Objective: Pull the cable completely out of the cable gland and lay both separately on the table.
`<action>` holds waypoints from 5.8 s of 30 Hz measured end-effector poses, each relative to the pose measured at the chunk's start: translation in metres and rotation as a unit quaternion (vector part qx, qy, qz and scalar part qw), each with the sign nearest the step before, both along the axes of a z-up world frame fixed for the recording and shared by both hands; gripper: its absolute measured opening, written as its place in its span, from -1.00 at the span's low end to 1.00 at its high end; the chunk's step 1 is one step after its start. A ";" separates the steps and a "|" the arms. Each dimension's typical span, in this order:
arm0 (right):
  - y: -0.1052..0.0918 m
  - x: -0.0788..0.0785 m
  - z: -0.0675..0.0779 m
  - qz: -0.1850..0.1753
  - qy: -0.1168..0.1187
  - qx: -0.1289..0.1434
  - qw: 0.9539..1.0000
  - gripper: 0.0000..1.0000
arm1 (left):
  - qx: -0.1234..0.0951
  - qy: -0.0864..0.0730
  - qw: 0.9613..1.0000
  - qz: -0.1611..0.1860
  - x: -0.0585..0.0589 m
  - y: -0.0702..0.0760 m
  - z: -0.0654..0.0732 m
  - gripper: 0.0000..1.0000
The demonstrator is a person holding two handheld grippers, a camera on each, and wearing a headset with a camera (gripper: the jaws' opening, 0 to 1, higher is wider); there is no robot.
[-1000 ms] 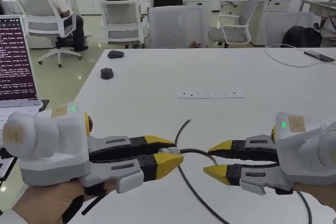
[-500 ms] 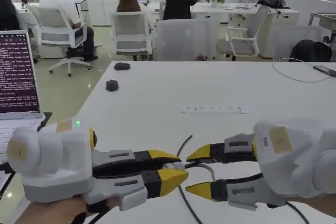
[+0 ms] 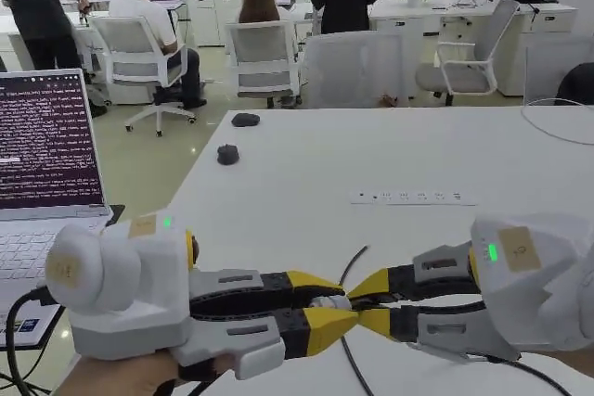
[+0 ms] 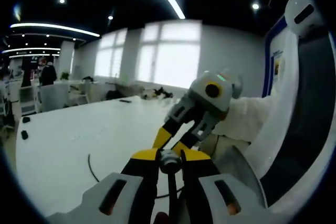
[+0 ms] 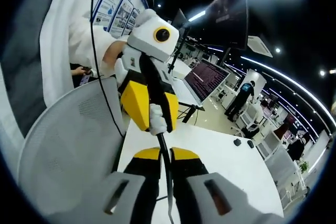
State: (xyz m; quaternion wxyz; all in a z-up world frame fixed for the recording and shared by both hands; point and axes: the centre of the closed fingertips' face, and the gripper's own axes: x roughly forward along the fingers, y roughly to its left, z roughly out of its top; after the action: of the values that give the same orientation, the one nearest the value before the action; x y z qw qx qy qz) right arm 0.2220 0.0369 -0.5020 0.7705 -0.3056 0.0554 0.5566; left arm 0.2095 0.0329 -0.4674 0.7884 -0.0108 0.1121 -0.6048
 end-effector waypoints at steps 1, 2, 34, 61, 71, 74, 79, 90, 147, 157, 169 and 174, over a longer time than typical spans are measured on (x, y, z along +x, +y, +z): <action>0.000 0.001 -0.001 0.000 0.001 -0.002 1.000 -0.90 | 0.000 0.001 1.000 0.002 0.000 0.002 -0.001 -0.66; 0.000 0.002 -0.003 -0.003 0.001 -0.005 1.000 -0.91 | -0.001 0.002 1.000 0.004 0.001 0.004 -0.001 -0.66; -0.029 0.013 -0.035 -0.079 0.057 -0.007 0.995 -0.93 | -0.001 0.013 0.999 0.033 0.013 0.036 -0.005 -0.66; 0.011 0.010 -0.007 -0.013 0.020 0.000 1.000 -0.47 | 0.010 0.008 1.000 0.020 0.010 0.029 -0.004 -0.67; 0.019 0.008 -0.010 0.022 0.012 -0.016 1.000 -0.85 | 0.010 0.013 1.000 0.019 0.009 0.026 -0.006 -0.67; 0.018 0.008 -0.010 0.023 0.013 -0.016 1.000 -0.91 | 0.010 0.014 1.000 0.019 0.009 0.026 -0.006 -0.67; 0.018 0.008 -0.012 0.026 0.015 -0.015 0.999 -0.92 | 0.009 0.016 1.000 0.020 0.011 0.026 -0.008 -0.67; 0.009 0.011 -0.024 0.014 0.028 -0.018 0.999 -0.94 | -0.012 0.025 0.999 0.035 0.017 0.034 -0.004 -0.67; -0.050 0.073 -0.234 -0.196 0.326 -0.025 0.924 -0.82 | 0.018 0.122 0.984 0.128 0.063 0.082 -0.091 -0.67; -0.058 0.048 -0.203 -0.229 0.354 0.059 0.905 -0.67 | 0.135 0.115 0.976 0.127 0.119 0.060 -0.174 -0.67; -0.082 0.020 -0.208 -0.271 0.368 0.044 0.888 -0.55 | 0.190 0.133 0.962 0.145 0.142 0.042 -0.257 -0.66; -0.087 0.014 -0.209 -0.289 0.379 0.052 0.878 -0.55 | 0.191 0.129 0.961 0.156 0.146 0.045 -0.270 -0.66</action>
State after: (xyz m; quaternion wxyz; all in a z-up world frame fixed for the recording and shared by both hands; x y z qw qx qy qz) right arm 0.2357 -0.0498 -0.7114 0.8321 -0.0012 0.3998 0.3845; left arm 0.3550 0.0777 -0.7377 0.8392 0.0444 0.3230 -0.4353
